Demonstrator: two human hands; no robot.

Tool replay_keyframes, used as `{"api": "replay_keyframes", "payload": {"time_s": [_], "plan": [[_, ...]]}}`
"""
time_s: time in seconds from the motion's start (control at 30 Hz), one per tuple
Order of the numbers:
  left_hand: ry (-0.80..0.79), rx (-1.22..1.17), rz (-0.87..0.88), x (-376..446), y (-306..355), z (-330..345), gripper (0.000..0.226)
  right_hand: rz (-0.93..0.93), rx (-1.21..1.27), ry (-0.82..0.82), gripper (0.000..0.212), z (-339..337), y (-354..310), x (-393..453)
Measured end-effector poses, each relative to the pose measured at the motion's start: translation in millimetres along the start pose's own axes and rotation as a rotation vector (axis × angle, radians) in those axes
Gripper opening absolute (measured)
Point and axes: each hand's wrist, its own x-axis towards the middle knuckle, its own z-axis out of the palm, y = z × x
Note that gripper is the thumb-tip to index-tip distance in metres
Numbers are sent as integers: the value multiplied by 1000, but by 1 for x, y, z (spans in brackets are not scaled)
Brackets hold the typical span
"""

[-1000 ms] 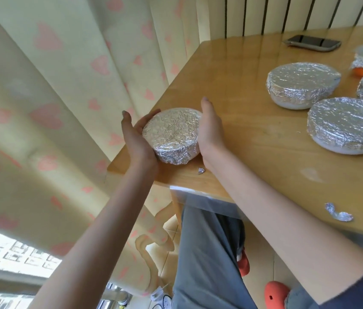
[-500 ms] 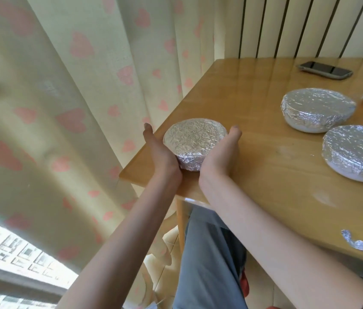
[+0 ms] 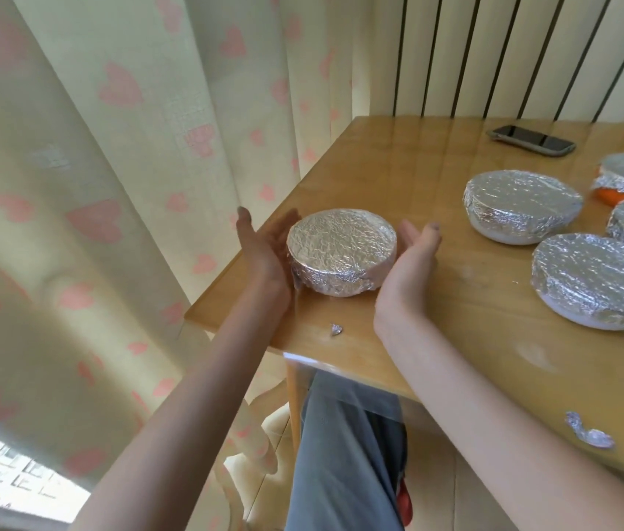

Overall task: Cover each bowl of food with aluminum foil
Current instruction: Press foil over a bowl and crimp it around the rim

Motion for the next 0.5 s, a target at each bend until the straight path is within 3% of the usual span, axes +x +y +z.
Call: {"api": "replay_keyframes", "payload": {"time_s": [0.13,0.23,0.37,0.5], "plan": [[-37,-87,-67,-5,-11,10,75,60,34,32,64,19,5,-1],[-11,-194,-88,-2,-15,13,73,71,72,117,42,22,5,1],[9,-305,-65,0,-19,14,76,71,165,152,41,28,4,3],[3,-210,-57,3,-19,14,76,108,160,96,45,25,3,6]]}}
